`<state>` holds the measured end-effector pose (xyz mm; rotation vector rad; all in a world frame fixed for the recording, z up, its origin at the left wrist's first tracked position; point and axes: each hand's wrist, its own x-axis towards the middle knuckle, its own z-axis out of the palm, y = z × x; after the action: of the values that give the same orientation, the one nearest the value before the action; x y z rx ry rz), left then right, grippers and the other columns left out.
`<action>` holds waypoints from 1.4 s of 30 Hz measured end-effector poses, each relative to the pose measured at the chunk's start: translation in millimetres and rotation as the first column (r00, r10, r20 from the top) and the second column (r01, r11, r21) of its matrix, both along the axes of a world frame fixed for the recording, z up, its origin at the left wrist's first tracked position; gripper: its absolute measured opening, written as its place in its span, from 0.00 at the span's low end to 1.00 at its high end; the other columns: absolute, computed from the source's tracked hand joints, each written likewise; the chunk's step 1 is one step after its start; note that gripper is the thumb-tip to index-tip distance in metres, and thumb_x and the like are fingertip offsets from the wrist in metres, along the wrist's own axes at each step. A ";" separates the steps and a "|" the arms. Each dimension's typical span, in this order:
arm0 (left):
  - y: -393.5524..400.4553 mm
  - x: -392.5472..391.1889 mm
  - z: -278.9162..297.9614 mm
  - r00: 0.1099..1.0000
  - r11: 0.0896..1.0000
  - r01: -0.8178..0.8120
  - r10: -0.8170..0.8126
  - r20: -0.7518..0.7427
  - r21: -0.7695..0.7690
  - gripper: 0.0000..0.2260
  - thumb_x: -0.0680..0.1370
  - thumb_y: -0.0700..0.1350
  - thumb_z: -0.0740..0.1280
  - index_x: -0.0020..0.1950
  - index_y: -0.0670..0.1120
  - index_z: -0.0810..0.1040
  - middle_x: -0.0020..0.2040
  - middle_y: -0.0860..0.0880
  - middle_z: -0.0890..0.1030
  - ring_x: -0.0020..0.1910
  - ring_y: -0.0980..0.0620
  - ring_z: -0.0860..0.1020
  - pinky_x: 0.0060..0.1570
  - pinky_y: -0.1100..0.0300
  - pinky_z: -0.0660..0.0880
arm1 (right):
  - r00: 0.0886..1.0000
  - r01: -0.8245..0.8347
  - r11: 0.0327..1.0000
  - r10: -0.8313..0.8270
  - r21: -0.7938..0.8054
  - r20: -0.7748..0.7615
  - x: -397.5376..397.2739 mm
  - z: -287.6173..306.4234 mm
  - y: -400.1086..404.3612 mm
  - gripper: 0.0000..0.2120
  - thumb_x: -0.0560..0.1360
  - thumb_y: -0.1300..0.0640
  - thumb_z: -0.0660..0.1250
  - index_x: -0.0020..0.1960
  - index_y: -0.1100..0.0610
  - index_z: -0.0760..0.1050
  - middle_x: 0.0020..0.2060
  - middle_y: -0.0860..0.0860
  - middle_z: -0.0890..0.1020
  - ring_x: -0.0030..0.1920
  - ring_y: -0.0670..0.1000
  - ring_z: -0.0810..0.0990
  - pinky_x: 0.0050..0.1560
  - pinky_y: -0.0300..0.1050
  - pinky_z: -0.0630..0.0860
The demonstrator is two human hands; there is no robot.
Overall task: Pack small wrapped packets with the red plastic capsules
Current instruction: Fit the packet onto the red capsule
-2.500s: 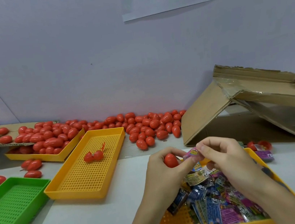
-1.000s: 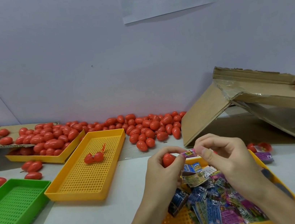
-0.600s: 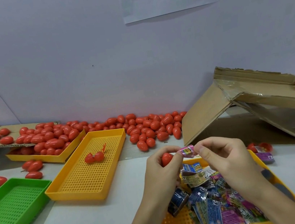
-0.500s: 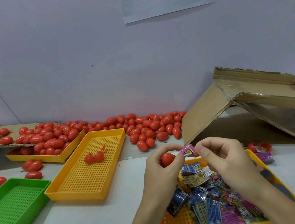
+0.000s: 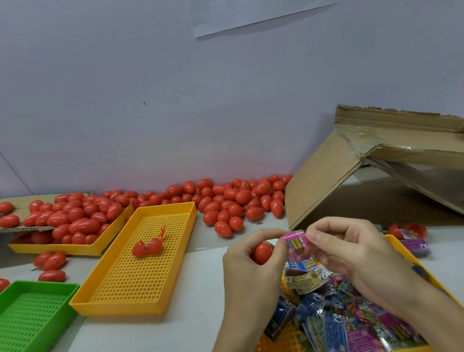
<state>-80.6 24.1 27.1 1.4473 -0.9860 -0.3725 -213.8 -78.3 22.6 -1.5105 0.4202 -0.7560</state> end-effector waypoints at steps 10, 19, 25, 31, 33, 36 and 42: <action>-2.5 1.8 -7.5 0.991 0.999 0.018 -0.023 0.131 0.035 0.07 0.78 0.41 0.70 0.47 0.53 0.86 0.41 0.59 0.85 0.45 0.57 0.83 0.41 0.63 0.81 | 0.997 -0.015 0.998 0.019 0.055 -0.080 1.3 -1.3 0.5 0.16 0.70 0.45 0.70 0.47 0.57 0.86 0.35 0.59 0.76 0.34 0.50 0.70 0.29 0.37 0.64; 1.4 0.9 -7.4 0.979 0.960 0.202 -0.191 -0.074 0.192 0.06 0.79 0.51 0.58 0.55 0.56 0.68 0.37 0.54 0.73 0.31 0.60 0.72 0.33 0.66 0.69 | 0.907 0.365 0.920 -0.386 -0.145 -0.169 -2.9 -4.2 -5.8 0.11 0.78 0.51 0.68 0.40 0.50 0.85 0.29 0.44 0.82 0.33 0.39 0.79 0.39 0.40 0.70; -0.7 3.5 -4.1 0.982 0.974 0.186 -0.180 -0.063 0.126 0.02 0.82 0.50 0.63 0.54 0.53 0.73 0.42 0.51 0.79 0.33 0.59 0.76 0.34 0.64 0.73 | 0.926 0.311 0.892 -0.363 -0.329 -0.109 -0.6 2.7 1.6 0.07 0.78 0.52 0.68 0.43 0.48 0.84 0.37 0.44 0.85 0.41 0.40 0.82 0.40 0.30 0.74; -0.1 2.4 -4.2 0.981 0.975 0.195 -0.193 -0.027 0.110 0.03 0.80 0.50 0.68 0.52 0.57 0.76 0.42 0.55 0.81 0.36 0.60 0.79 0.35 0.66 0.75 | 0.933 0.305 0.886 -0.352 -0.348 -0.080 1.0 3.9 5.1 0.11 0.73 0.45 0.65 0.46 0.47 0.84 0.39 0.43 0.85 0.45 0.42 0.83 0.44 0.36 0.76; 0.1 2.6 -5.0 0.980 0.973 0.198 -0.198 -0.016 0.119 0.05 0.79 0.50 0.69 0.53 0.58 0.76 0.44 0.55 0.82 0.40 0.59 0.81 0.36 0.66 0.76 | 0.934 0.306 0.889 -0.349 -0.340 -0.074 1.1 3.1 4.5 0.11 0.73 0.45 0.65 0.47 0.48 0.84 0.39 0.43 0.85 0.45 0.43 0.83 0.45 0.38 0.76; -0.4 3.1 -6.5 0.983 0.975 0.181 -0.184 0.010 0.131 0.10 0.77 0.51 0.72 0.55 0.57 0.74 0.45 0.53 0.82 0.45 0.56 0.82 0.38 0.64 0.79 | 0.940 0.282 0.901 -0.328 -0.328 -0.092 1.4 2.2 3.7 0.11 0.73 0.44 0.65 0.47 0.48 0.84 0.40 0.43 0.86 0.46 0.43 0.83 0.48 0.42 0.78; -2.6 5.0 -9.4 0.986 0.985 0.120 -0.132 0.099 0.124 0.14 0.72 0.53 0.77 0.51 0.55 0.75 0.45 0.56 0.80 0.45 0.53 0.80 0.47 0.52 0.81 | 0.953 0.232 0.921 -0.279 -0.311 -0.115 -0.4 2.3 3.2 0.11 0.73 0.45 0.66 0.48 0.49 0.84 0.42 0.45 0.86 0.48 0.44 0.84 0.51 0.47 0.80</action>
<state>-75.6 21.5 17.7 1.5274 -1.1619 -0.4559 -214.2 -75.1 24.9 -1.8259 0.6571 -0.9396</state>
